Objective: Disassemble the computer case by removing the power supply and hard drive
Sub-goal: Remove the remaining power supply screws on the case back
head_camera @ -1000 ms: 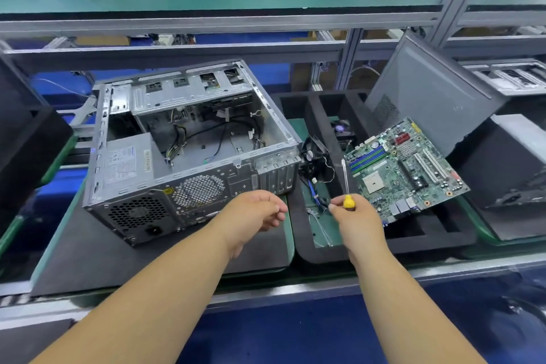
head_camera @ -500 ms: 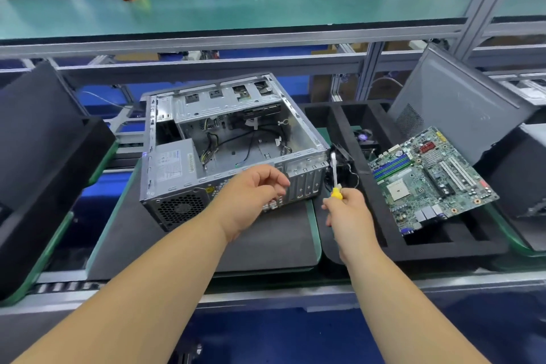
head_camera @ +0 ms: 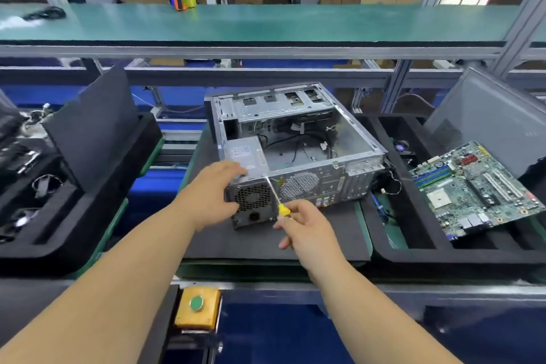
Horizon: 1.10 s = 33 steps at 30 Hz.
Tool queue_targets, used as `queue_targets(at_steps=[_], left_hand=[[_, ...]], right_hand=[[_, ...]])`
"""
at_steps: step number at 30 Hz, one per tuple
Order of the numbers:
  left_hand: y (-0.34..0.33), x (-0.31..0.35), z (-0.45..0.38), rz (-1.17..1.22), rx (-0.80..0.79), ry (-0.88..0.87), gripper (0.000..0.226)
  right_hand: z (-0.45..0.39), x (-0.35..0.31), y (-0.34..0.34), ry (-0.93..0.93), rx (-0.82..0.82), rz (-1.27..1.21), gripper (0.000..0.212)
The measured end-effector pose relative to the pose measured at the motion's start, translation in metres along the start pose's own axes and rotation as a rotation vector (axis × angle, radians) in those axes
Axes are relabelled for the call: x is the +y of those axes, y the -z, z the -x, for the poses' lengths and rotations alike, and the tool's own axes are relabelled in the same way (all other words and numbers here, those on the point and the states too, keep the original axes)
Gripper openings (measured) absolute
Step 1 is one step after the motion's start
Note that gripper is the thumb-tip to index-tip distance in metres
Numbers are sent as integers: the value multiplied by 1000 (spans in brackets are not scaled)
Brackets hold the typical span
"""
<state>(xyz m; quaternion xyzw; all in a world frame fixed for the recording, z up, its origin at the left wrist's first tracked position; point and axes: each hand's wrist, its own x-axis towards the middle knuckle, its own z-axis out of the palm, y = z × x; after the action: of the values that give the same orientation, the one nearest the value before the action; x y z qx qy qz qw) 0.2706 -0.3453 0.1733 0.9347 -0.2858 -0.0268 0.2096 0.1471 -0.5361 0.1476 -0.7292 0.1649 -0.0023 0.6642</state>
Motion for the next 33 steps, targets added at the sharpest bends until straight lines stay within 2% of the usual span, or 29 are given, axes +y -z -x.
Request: queue_targets(at_steps=[4,14,23,33], left_hand=[[-13,-13,10,81,43,-83,77],[-14,-13,11,251,87,-45,53],[-18,-10,7,230,156,-40,49],[-22,-11,8,253,160,-32,51]], right_hand=[[11,-2,-25,5,-27,60,11],[14,-8,-47,-71,-4,63,13],[14,-8,-49,-91,0,31,12],[14,-9,-50,-99,4,60,15]])
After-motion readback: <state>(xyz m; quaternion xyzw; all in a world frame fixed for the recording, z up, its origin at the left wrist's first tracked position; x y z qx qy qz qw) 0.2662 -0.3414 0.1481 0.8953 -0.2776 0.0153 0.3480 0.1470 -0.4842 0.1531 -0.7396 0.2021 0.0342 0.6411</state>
